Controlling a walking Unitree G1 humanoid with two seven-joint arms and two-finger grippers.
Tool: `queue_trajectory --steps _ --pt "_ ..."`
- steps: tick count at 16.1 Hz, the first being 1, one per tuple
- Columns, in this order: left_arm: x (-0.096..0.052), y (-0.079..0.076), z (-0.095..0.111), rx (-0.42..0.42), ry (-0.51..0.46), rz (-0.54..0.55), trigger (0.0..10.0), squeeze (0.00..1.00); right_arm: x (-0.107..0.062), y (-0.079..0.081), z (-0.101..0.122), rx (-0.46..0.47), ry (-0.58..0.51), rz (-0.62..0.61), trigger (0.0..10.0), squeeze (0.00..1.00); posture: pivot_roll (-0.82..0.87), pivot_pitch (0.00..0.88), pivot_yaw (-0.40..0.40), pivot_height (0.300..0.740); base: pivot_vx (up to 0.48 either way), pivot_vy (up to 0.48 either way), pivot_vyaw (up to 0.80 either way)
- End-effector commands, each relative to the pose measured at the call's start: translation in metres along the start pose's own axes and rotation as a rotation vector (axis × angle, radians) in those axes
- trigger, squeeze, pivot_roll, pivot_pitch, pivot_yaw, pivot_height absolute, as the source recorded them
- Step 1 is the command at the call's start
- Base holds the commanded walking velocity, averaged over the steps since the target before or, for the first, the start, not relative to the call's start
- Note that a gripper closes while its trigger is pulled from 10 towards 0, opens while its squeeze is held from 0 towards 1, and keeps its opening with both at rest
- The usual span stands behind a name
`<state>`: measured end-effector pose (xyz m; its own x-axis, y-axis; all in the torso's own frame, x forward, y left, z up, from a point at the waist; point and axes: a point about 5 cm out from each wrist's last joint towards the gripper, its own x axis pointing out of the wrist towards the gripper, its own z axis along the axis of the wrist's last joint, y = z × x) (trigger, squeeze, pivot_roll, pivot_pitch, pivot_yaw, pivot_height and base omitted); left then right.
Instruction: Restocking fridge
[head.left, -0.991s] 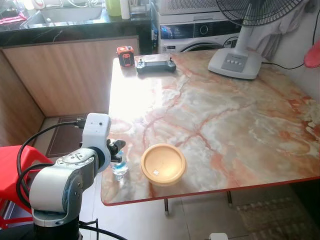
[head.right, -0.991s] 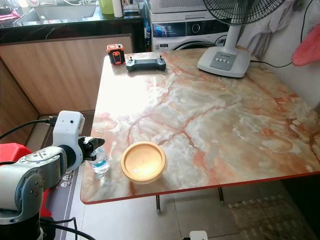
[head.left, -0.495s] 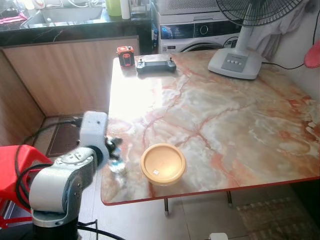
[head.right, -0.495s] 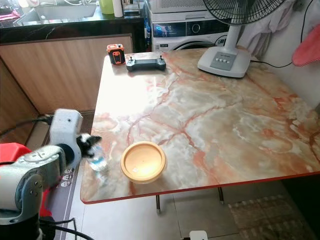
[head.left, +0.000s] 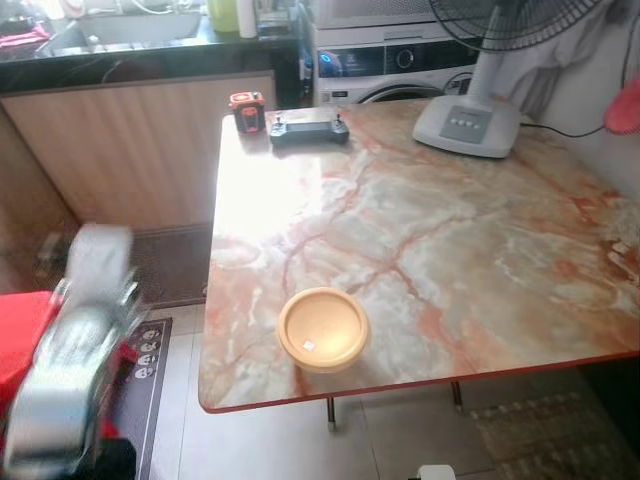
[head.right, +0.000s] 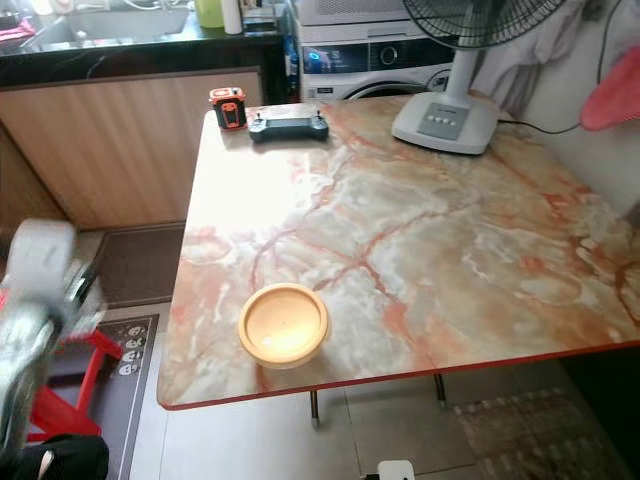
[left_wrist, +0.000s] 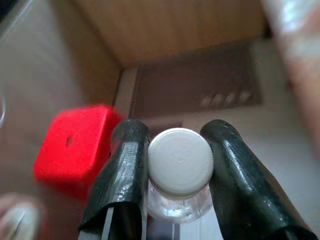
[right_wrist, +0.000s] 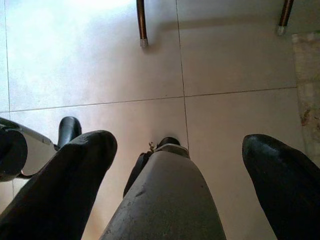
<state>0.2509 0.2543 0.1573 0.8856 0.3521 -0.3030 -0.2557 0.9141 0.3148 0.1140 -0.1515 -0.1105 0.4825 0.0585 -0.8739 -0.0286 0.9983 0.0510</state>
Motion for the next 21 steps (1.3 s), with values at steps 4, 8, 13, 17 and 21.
queue_trajectory --steps 4,8,13,17,21 --pt "0.004 0.012 -0.105 -0.088 0.173 0.073 10.0 0.00 -0.003 0.004 -0.015 0.000 0.057 0.013 10.0 0.00 0.13 0.000 0.011 0.740 0.000 0.000 0.00" --pt "0.000 -0.022 -0.191 -0.023 0.340 -0.051 10.0 0.00 -0.003 0.001 -0.013 -0.004 0.050 0.008 10.0 0.00 0.11 0.000 -0.005 0.740 0.000 0.000 0.00" --pt "-0.015 -0.052 -0.241 0.105 0.508 -0.142 10.0 0.00 -0.003 0.001 -0.012 0.001 0.042 0.001 10.0 0.00 0.09 0.000 -0.012 0.740 0.000 0.000 0.00" --pt "-0.022 -0.053 -0.255 0.067 0.585 -0.088 10.0 0.00 -0.003 0.001 -0.013 0.028 0.028 -0.015 10.0 0.00 0.05 0.000 0.011 0.740 0.000 0.000 0.00" --pt "-0.022 -0.051 -0.257 0.060 0.580 -0.073 10.0 0.00 -0.005 0.004 -0.010 0.172 -0.071 -0.032 10.0 0.00 0.05 0.000 0.019 0.740 0.000 0.000 0.00"
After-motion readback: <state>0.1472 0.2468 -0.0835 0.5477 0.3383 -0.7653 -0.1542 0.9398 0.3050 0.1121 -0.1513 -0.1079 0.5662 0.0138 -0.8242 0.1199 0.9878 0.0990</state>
